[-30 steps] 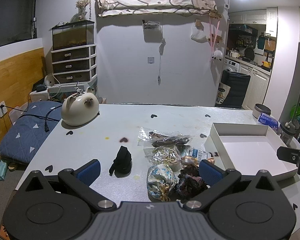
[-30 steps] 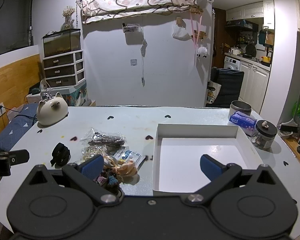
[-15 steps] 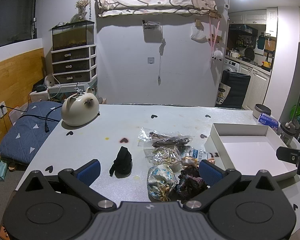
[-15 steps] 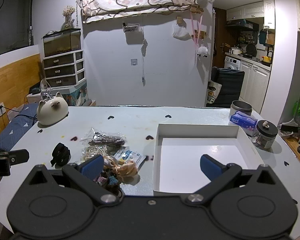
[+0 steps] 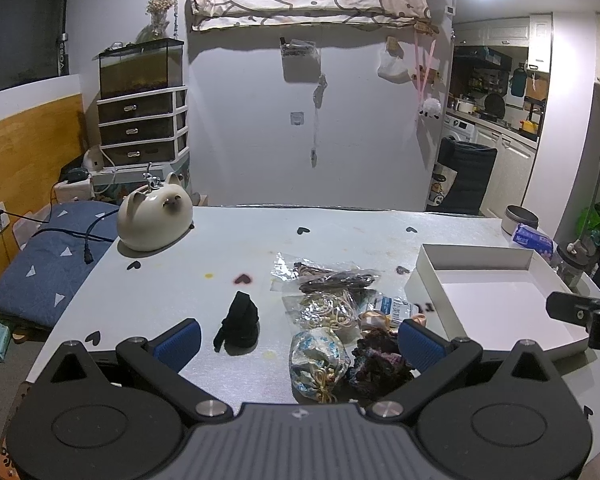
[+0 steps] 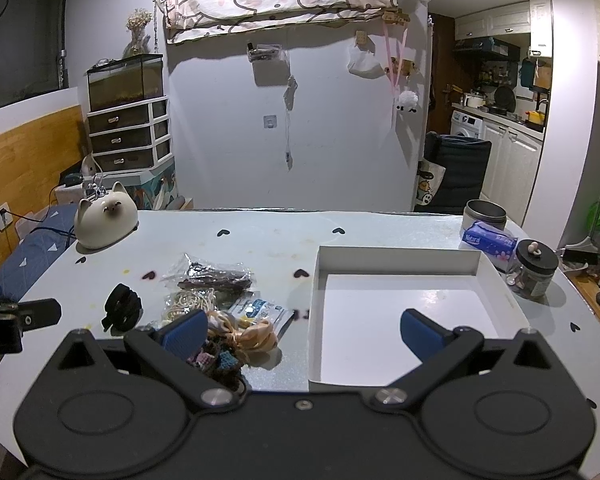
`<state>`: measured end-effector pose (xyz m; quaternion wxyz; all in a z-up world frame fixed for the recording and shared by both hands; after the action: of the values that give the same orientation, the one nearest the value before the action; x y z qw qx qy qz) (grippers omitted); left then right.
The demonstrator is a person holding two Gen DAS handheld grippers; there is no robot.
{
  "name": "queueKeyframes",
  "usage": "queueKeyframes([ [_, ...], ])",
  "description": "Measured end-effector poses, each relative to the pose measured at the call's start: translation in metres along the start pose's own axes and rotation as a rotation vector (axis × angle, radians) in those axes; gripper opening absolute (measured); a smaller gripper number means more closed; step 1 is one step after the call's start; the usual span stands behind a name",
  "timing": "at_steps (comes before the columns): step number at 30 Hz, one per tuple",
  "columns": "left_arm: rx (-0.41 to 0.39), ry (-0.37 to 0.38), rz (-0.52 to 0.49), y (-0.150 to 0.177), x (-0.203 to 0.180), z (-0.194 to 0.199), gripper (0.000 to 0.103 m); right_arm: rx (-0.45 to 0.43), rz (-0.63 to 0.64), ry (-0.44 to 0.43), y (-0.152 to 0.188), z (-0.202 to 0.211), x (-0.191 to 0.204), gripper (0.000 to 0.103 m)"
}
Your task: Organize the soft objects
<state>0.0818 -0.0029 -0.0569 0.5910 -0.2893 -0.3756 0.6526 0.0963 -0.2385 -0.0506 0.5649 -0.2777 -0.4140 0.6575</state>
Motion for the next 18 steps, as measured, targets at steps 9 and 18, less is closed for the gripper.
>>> queueKeyframes([
  [9, 0.030, 0.001, 0.014, -0.002, -0.006, -0.009, 0.103, 0.006, 0.017, -0.043, -0.012, -0.014, 0.007, 0.103],
  [18, 0.003, -0.058, 0.056, -0.028, 0.001, -0.032, 0.103, -0.038, 0.051, -0.116, -0.049, -0.046, 0.006, 0.103],
])
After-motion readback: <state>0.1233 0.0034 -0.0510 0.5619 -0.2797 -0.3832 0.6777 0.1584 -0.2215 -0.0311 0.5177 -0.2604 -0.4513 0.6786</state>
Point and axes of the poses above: each gripper's, at about its wrist camera, not at the fingertips, and z roughly against the way its jaws point, x to its left, y to its underside, the point moved 10 cm from there along -z, roughly the way its jaws point, and after that the axes turned 9 degrees about -y, right-handed, at the moved point
